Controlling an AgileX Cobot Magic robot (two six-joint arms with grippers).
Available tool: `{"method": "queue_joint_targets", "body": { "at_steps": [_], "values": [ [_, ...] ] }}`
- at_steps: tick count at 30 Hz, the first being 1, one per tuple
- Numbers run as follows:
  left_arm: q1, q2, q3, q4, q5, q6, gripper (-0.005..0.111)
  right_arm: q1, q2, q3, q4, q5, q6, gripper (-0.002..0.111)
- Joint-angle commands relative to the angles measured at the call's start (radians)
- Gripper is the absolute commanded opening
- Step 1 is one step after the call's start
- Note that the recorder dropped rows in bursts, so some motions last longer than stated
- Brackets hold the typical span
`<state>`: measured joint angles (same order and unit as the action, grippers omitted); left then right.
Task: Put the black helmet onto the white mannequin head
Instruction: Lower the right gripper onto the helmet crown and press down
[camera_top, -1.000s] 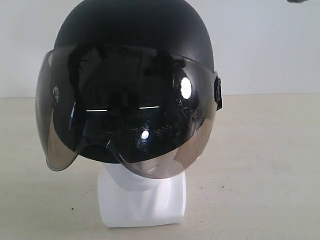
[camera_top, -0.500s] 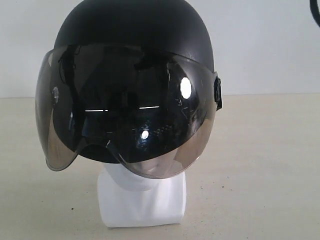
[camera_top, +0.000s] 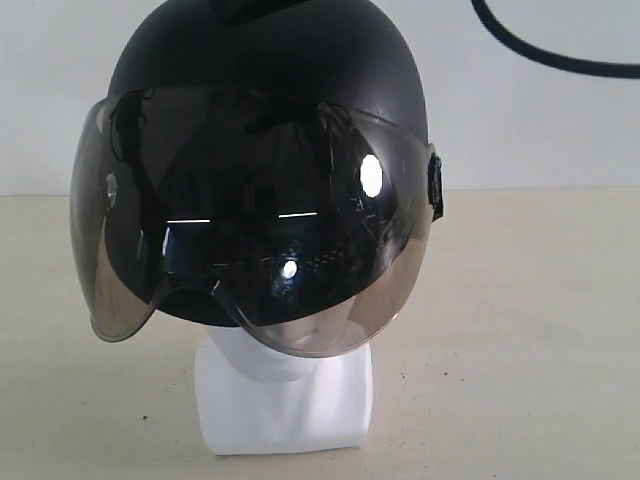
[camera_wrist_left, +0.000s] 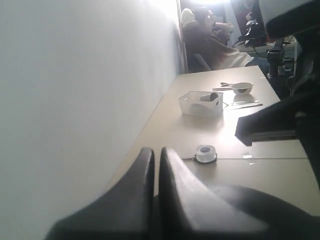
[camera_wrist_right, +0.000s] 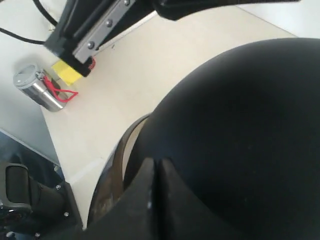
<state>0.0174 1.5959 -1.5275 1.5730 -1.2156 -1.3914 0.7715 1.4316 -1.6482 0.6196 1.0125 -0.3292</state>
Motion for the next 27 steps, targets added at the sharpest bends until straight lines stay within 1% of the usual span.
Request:
{"method": "queue_joint_targets", "body": {
  "at_steps": [1, 6, 8, 9, 13, 19, 27],
  "values": [
    [-0.019, 0.027, -0.013, -0.006, -0.006, -0.047, 0.005, 0.006, 0.000, -0.011, -0.027, 0.008, 0.037, 0.000],
    [-0.026, 0.042, -0.013, 0.075, -0.006, -0.082, 0.005, 0.006, -0.001, -0.011, -0.027, 0.008, 0.042, 0.000],
    [-0.044, 0.051, -0.013, 0.139, -0.006, -0.084, 0.005, 0.006, -0.001, -0.011, -0.027, 0.008, 0.042, 0.000],
    [-0.054, 0.054, -0.013, 0.148, -0.006, -0.084, 0.005, 0.006, -0.001, -0.011, -0.027, 0.008, 0.042, 0.000],
    [-0.089, 0.058, -0.011, 0.150, -0.006, -0.082, 0.005, 0.006, -0.001, -0.011, -0.027, 0.026, 0.042, 0.000],
    [-0.089, 0.058, -0.011, 0.152, -0.006, -0.121, 0.005, 0.006, 0.002, -0.011, -0.027, 0.045, 0.065, 0.000],
    [-0.109, 0.058, -0.009, 0.171, -0.006, -0.123, 0.005, 0.008, 0.046, -0.011, -0.032, 0.105, 0.095, 0.000]
  ]
}}
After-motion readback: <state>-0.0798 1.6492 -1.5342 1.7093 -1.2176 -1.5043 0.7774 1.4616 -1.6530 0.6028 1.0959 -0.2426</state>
